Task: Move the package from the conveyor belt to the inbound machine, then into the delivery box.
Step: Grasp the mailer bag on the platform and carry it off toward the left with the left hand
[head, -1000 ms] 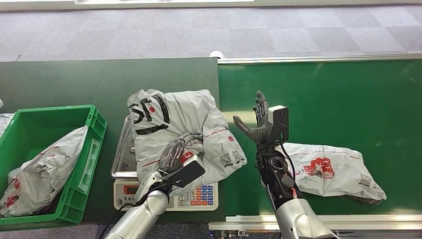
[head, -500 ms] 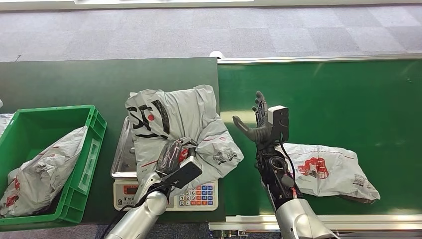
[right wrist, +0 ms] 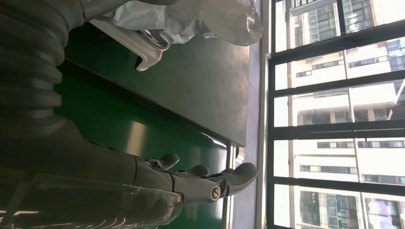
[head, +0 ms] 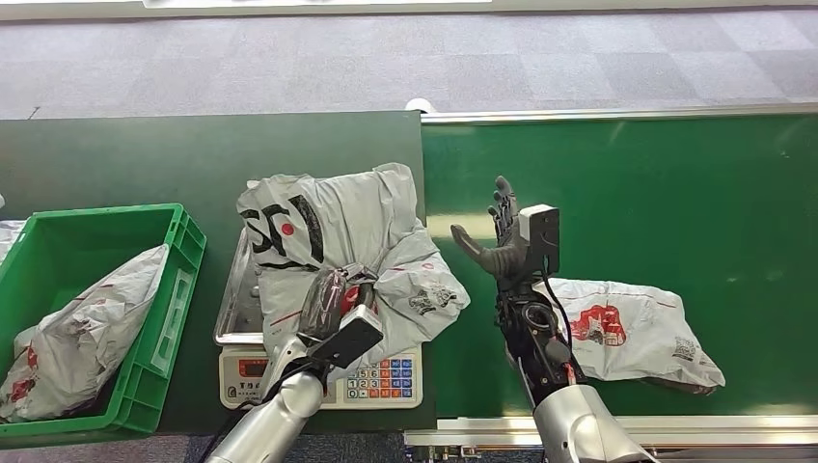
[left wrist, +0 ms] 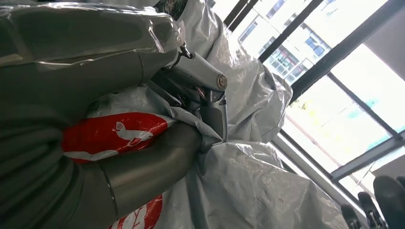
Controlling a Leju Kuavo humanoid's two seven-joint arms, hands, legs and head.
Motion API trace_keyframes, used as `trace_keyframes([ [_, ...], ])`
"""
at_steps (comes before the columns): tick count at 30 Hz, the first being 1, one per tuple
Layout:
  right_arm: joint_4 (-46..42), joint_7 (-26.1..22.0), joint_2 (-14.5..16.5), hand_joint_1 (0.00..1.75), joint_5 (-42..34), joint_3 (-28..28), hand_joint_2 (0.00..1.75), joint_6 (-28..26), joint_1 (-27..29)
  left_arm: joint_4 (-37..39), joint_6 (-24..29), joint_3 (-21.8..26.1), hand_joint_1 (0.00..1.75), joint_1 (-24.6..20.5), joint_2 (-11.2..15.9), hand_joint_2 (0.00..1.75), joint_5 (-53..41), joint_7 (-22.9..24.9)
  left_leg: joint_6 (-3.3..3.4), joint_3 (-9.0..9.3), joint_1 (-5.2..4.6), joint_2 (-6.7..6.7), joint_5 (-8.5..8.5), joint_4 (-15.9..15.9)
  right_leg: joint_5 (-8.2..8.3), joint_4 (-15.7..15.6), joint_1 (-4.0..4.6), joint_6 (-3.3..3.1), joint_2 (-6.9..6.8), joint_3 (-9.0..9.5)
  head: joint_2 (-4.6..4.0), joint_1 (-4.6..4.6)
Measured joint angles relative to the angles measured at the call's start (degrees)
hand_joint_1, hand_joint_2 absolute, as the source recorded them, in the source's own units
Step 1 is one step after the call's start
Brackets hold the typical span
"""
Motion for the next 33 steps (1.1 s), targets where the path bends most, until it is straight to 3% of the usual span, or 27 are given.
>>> trace_keyframes([
  [3, 0.0, -0.1, -0.1, 0.00, -0.3, 0.0, 1.75, 0.1, 0.0, -0.7, 5.0, 0.1, 1.75, 0.4, 0.0, 1.75, 0.3, -2.7, 0.00, -0.03, 0.00, 0.00, 0.00, 0.0, 0.00, 0.0, 0.00, 0.00, 0.00, -0.04, 0.00, -0.01],
  [8, 0.4, -1.0, -0.2, 0.00, -1.0, 0.0, 1.75, 0.5, 0.0, -2.5, 16.8, 0.4, 1.75, 1.2, -1.0, 1.75, 5.5, -13.1, 0.00, -0.10, 0.00, -0.01, 0.00, 0.0, 0.00, 0.0, 0.00, 0.00, 0.00, -0.10, 0.00, 0.01],
  [11, 0.7, -1.4, -0.3, 0.00, -1.4, 0.0, 1.75, 0.5, 0.1, -3.8, 17.3, 0.6, 1.75, 1.9, -1.7, 1.75, 8.6, -14.8, 0.00, -0.13, 0.00, 0.00, 0.00, 0.0, 0.00, 0.0, 0.00, 0.00, 0.00, -0.14, 0.00, 0.00],
  [17, 0.9, -1.9, -0.6, 0.00, -1.8, 0.0, 1.75, 0.5, 0.3, -10.9, 17.4, 2.2, 1.75, 4.8, -3.3, 1.75, 4.8, -15.0, 0.00, -0.18, 0.00, 0.01, -0.01, 0.0, 0.00, 0.0, 0.00, 0.00, 0.01, -0.19, 0.00, 0.00],
  [21, 1.1, -2.0, -0.6, 0.00, -1.9, 0.0, 1.75, 0.5, 0.3, -15.2, 17.4, 3.1, 1.75, 6.1, -3.8, 0.00, 3.6, -15.0, 0.00, -0.19, 0.00, 0.01, -0.01, 0.0, 0.00, 0.0, 0.01, 0.00, 0.01, -0.21, 0.00, -0.01],
  [33, 1.9, -2.2, -0.6, 0.00, -2.6, 0.2, 1.75, 0.5, 0.4, -39.5, 17.4, 4.8, 1.75, 11.0, -4.6, 0.00, -0.6, -15.0, 0.00, -0.24, 0.01, 0.02, -0.01, 0.0, 0.00, 0.0, 0.01, 0.00, 0.02, -0.26, 0.00, -0.01],
])
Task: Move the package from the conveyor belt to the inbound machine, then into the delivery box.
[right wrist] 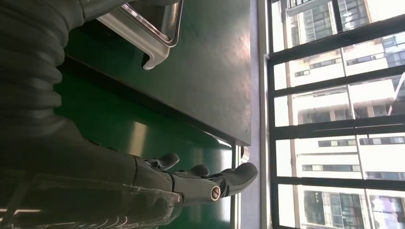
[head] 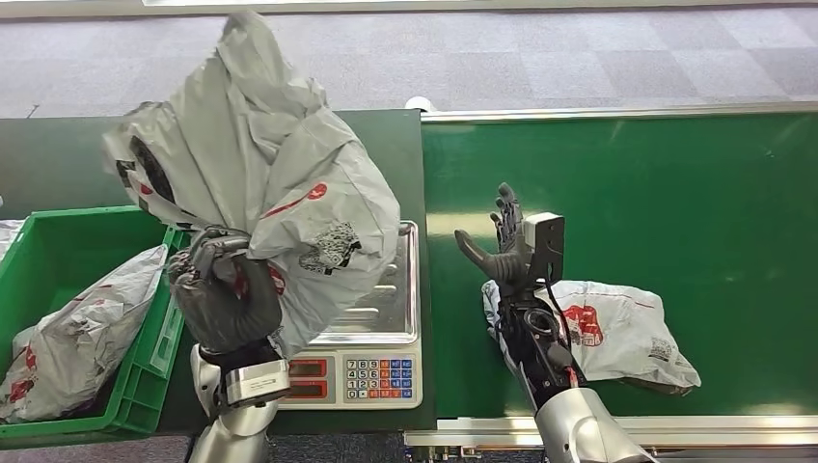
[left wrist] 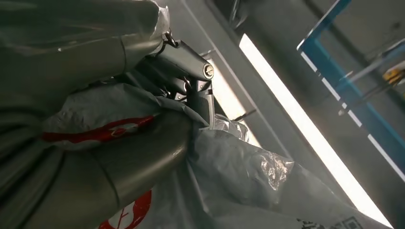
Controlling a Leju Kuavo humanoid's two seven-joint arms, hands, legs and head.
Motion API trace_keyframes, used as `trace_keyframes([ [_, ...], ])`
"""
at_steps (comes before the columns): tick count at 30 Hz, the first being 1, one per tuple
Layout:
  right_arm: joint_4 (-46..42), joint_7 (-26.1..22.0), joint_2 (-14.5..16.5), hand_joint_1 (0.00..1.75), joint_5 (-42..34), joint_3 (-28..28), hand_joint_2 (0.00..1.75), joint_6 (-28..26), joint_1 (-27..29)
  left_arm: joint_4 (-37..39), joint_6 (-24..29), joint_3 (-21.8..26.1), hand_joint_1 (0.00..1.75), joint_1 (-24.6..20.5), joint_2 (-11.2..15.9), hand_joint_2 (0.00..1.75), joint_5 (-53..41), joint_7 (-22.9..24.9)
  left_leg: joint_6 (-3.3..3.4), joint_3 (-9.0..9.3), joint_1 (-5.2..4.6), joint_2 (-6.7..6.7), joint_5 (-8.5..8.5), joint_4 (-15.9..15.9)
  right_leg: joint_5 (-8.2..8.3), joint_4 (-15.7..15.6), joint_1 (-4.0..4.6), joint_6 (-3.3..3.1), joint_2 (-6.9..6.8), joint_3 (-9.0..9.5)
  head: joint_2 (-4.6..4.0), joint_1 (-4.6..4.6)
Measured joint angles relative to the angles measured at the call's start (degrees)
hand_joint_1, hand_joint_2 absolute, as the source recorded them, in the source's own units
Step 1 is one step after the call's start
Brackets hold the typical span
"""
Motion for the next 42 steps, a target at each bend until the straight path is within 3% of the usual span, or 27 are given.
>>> trace_keyframes([
  [6, 0.0, 0.0, 0.0, 0.00, -0.2, 0.4, 1.75, 0.0, 0.6, -11.4, 0.0, 4.2, 1.75, 1.4, -0.7, 0.00, -2.8, 0.0, 0.00, 0.01, 0.00, 0.01, 0.00, 0.0, 0.00, 0.0, 0.01, -0.01, 0.00, 0.00, 0.00, -0.01],
  [12, 0.0, 0.0, 0.0, 0.00, -0.3, 1.0, 1.75, 0.0, 0.9, -17.0, 0.0, 8.3, 1.75, 1.6, -1.1, 0.00, -3.7, 0.0, 0.00, 0.01, 0.00, 0.00, 0.00, 0.0, -0.01, 0.0, 0.01, -0.01, 0.00, 0.01, 0.00, 0.00],
  [19, 0.0, 0.1, 0.0, 0.00, -0.5, 1.1, 1.75, -0.1, 1.1, -20.0, 0.0, 13.0, 1.75, 1.4, -1.3, 0.00, -5.2, 0.0, 0.00, 0.01, 0.00, 0.00, 0.00, 0.0, -0.01, 0.0, 0.00, -0.01, 0.00, 0.00, 0.00, 0.00],
  [29, -0.5, 0.5, -0.1, 0.00, -0.7, 1.1, 1.75, -0.5, 2.3, -22.1, 0.0, 24.7, 1.75, -0.1, -1.7, 0.00, -13.5, 0.0, 0.00, 0.01, 0.01, 0.02, 0.00, 0.0, -0.01, 0.0, 0.01, -0.01, 0.01, -0.01, 0.00, 0.00],
  [42, -0.9, 0.8, 0.0, 0.00, -0.6, 1.1, 1.75, -0.6, 2.6, -21.9, 0.0, 31.2, 1.75, -1.0, -1.9, 0.00, -18.0, 0.0, 0.00, 0.01, 0.01, 0.02, 0.00, 0.0, -0.01, 0.0, 0.01, -0.01, 0.01, -0.02, 0.00, 0.00],
])
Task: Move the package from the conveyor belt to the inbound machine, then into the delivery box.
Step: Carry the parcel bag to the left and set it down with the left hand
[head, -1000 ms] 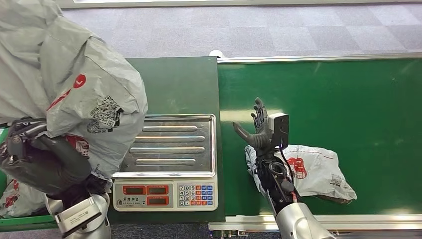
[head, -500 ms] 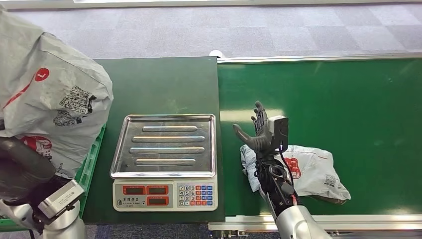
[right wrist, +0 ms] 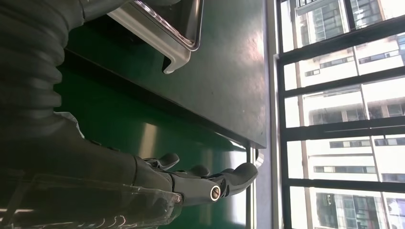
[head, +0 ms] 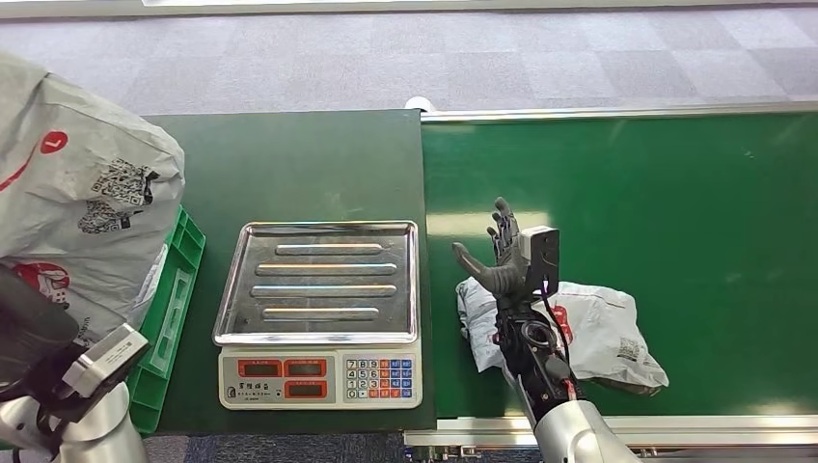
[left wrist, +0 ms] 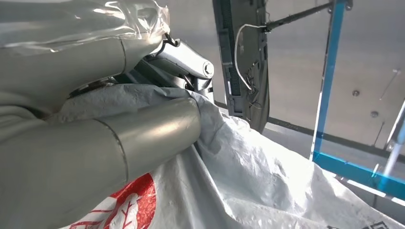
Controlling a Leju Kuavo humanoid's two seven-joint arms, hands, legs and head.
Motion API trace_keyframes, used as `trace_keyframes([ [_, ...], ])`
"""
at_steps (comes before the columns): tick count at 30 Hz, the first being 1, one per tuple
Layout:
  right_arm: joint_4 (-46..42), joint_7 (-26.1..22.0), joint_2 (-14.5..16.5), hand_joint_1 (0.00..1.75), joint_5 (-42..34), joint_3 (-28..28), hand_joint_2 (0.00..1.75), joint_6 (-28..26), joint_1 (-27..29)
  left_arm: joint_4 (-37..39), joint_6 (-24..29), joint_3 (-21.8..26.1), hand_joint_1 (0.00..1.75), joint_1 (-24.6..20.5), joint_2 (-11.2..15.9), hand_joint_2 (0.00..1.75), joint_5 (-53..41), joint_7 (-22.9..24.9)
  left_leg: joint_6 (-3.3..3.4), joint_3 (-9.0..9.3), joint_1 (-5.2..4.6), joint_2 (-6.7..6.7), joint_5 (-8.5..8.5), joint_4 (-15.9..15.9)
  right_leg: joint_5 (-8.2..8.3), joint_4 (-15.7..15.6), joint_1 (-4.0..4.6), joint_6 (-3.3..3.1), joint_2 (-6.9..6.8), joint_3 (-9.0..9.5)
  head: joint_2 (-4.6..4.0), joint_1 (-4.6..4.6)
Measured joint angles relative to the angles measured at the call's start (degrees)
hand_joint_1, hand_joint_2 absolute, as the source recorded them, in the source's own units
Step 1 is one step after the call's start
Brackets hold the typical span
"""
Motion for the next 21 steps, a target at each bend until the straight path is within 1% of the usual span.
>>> trace_keyframes([
  [5, -1.2, 0.7, -0.1, 0.00, 0.2, -0.1, 1.75, -0.4, 0.4, 1.4, 0.0, 3.7, 1.75, -0.6, -0.2, 0.00, -4.8, 0.0, 0.00, 0.00, 0.00, 0.01, 0.00, 0.0, 0.00, 0.0, 0.00, 0.00, 0.00, 0.00, 0.00, 0.02],
  [13, -3.5, 1.4, -1.1, 0.00, 1.3, -0.6, 1.75, -0.3, 1.7, 4.3, 0.0, 12.7, 1.75, -0.7, -0.3, 0.00, -8.1, 0.0, 0.00, -0.01, 0.00, 0.01, 0.00, 0.0, 0.00, 0.0, 0.00, 0.00, 0.00, -0.01, 0.00, 0.01],
  [16, -3.9, 1.4, -1.3, 0.00, 1.5, -0.7, 1.75, -0.1, 2.0, 4.8, 0.0, 14.6, 1.75, -0.7, -0.4, 0.00, -8.8, 0.0, 0.00, -0.01, 0.00, 0.00, 0.00, 0.0, -0.01, 0.0, 0.00, 0.00, 0.00, -0.01, 0.00, 0.01],
  [21, -4.3, 1.4, -1.5, 0.00, 1.6, -0.8, 1.75, 0.0, 2.3, 5.5, 0.0, 16.3, 1.75, -0.7, -0.5, 0.00, -9.2, 0.0, 0.00, -0.01, 0.00, 0.00, 0.00, 0.0, 0.00, 0.0, 0.00, 0.00, 0.00, 0.00, 0.00, 0.01],
])
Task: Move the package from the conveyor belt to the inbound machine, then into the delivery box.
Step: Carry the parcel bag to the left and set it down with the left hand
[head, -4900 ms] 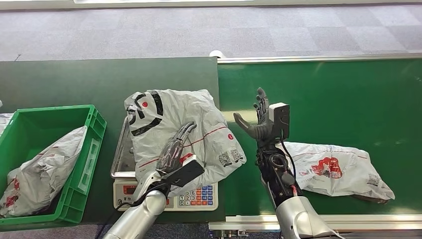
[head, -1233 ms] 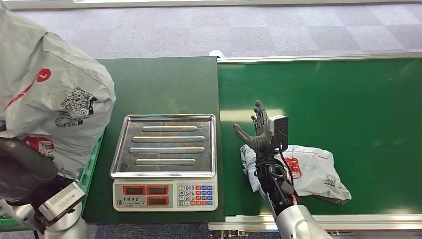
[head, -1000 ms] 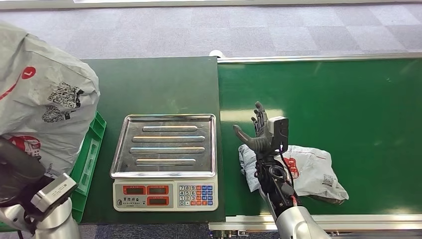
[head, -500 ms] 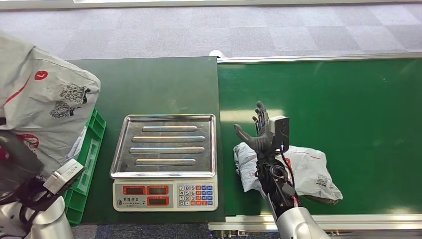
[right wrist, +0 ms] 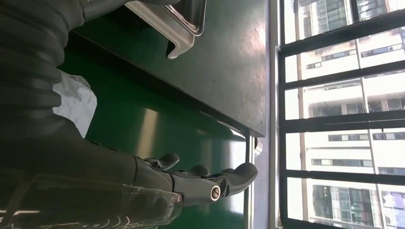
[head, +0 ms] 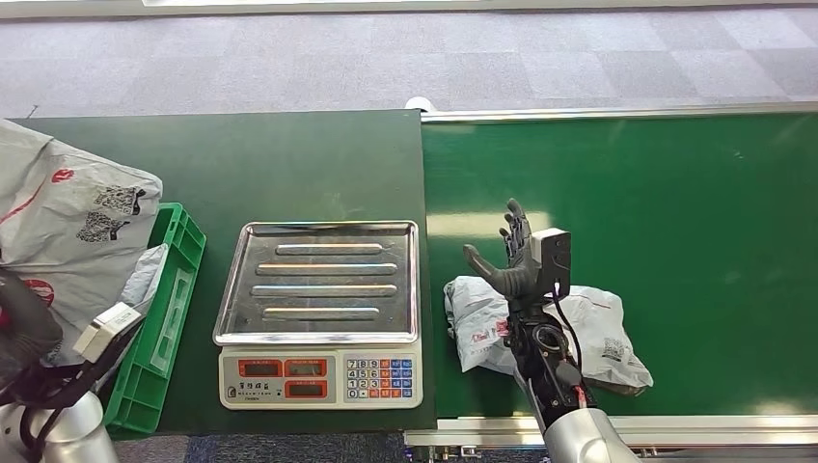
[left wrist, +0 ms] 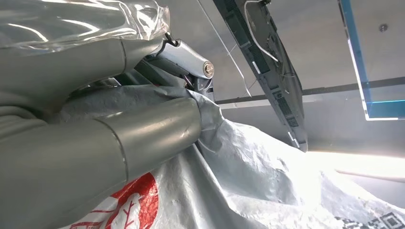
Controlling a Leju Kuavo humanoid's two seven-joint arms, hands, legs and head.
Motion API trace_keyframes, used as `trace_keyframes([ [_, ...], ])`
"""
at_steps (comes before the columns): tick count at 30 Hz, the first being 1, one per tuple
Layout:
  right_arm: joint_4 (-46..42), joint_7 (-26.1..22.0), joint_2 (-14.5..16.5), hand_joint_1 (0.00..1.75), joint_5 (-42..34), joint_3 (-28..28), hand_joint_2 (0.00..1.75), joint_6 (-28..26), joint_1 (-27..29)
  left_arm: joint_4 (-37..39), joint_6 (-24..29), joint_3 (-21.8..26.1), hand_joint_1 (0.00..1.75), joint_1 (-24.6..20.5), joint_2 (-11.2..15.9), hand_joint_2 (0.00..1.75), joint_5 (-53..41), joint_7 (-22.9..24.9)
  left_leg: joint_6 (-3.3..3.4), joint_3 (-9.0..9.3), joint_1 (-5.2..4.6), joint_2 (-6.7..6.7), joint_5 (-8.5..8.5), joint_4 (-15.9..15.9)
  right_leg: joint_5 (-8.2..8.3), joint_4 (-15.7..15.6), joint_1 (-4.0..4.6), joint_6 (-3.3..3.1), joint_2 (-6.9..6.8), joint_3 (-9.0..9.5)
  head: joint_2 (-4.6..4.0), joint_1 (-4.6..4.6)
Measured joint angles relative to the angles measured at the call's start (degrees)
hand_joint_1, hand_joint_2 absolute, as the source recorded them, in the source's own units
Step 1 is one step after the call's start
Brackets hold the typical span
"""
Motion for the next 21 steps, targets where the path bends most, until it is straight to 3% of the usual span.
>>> trace_keyframes([
  [7, -1.0, 0.2, 0.0, 0.00, 4.0, -2.4, 1.75, 1.3, 0.9, 2.7, 0.0, 1.5, 1.75, 0.7, 0.5, 0.00, 0.4, 0.2, 0.00, -0.01, 0.00, -0.01, 0.00, 0.0, 0.00, 0.0, 0.00, 0.00, 0.00, -0.02, 0.00, 0.00],
  [19, -2.6, 1.0, -0.3, 0.00, 2.5, -3.2, 1.75, 1.3, 2.0, 10.6, 0.0, 2.9, 1.74, 0.0, -0.2, 0.00, -3.1, 0.1, 0.00, -0.01, 0.00, 0.02, 0.00, 0.0, 0.00, 0.0, 0.00, 0.00, 0.02, -0.02, 0.00, 0.01],
  [21, -2.6, 1.1, -0.4, 0.00, 2.3, -3.2, 1.75, 1.3, 2.1, 12.0, 0.0, 2.9, 1.67, 0.0, -0.3, 0.00, -4.0, 0.7, 0.00, -0.01, 0.00, 0.01, 0.00, 0.0, 0.00, 0.0, 0.00, 0.00, 0.02, -0.02, 0.00, 0.01],
])
